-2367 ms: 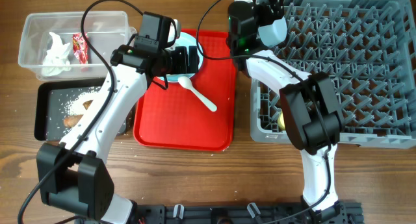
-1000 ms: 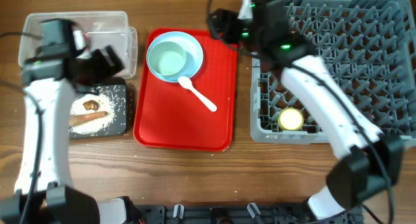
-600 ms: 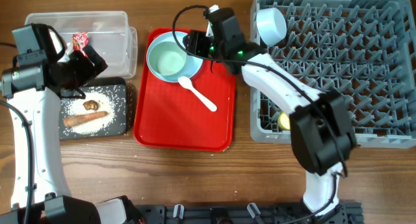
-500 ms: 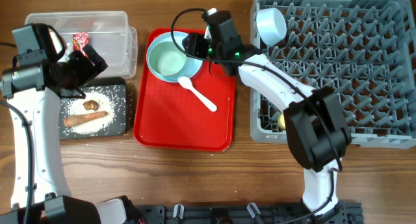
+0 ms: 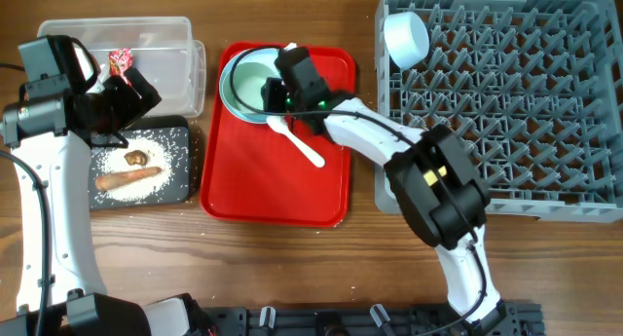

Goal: Sort waste into correct bins and load items into the dishwasher rack
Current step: 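Grasp the green bowl on the blue plate with the right gripper, then carry the green bowl to the rack and set it down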

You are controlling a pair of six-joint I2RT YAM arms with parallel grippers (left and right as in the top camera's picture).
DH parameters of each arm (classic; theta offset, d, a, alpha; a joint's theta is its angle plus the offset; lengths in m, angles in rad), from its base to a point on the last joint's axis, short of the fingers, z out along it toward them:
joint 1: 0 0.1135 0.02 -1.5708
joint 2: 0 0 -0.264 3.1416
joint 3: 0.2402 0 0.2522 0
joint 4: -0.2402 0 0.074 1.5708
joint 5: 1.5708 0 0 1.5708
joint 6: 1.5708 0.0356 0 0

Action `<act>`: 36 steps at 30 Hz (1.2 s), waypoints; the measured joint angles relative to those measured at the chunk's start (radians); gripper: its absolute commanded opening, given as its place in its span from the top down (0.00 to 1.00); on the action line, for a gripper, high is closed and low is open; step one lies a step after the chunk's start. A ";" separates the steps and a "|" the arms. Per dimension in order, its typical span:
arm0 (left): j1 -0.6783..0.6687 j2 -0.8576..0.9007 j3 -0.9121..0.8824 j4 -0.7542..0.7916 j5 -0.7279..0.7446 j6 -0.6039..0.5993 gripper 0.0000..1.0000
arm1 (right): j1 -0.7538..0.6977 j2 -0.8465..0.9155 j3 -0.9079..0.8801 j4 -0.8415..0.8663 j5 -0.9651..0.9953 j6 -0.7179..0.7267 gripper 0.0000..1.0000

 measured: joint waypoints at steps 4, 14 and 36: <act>0.000 0.000 0.000 0.000 0.000 0.000 0.00 | -0.002 0.009 0.000 0.000 0.040 0.000 0.75; 0.000 0.000 0.000 0.000 0.000 0.000 0.00 | -0.002 0.009 0.000 0.003 0.062 -0.013 0.96; 0.000 0.000 0.000 0.000 0.000 0.000 0.00 | -0.256 -0.674 -0.007 -0.740 1.070 -0.204 0.96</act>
